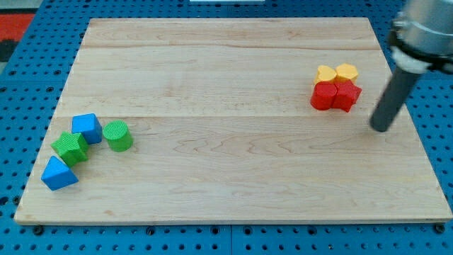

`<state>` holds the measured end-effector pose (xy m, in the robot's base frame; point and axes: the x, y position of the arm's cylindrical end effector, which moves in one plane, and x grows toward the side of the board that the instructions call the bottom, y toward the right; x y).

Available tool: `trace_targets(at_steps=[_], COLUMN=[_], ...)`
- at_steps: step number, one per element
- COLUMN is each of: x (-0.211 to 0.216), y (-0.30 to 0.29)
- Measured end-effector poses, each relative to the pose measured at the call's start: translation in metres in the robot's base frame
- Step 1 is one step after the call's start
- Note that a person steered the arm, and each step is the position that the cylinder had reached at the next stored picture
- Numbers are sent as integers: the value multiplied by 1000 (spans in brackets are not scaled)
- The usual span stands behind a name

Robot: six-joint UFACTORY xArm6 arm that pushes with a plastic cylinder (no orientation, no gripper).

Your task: Separate the red circle from the group of blocks

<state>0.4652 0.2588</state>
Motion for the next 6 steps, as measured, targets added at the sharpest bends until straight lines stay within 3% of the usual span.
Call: trace_targets(at_steps=[1,2,4,5,6], x=[-41,-53,-53,-53,-29], y=[14,-9,-194,-236,-166])
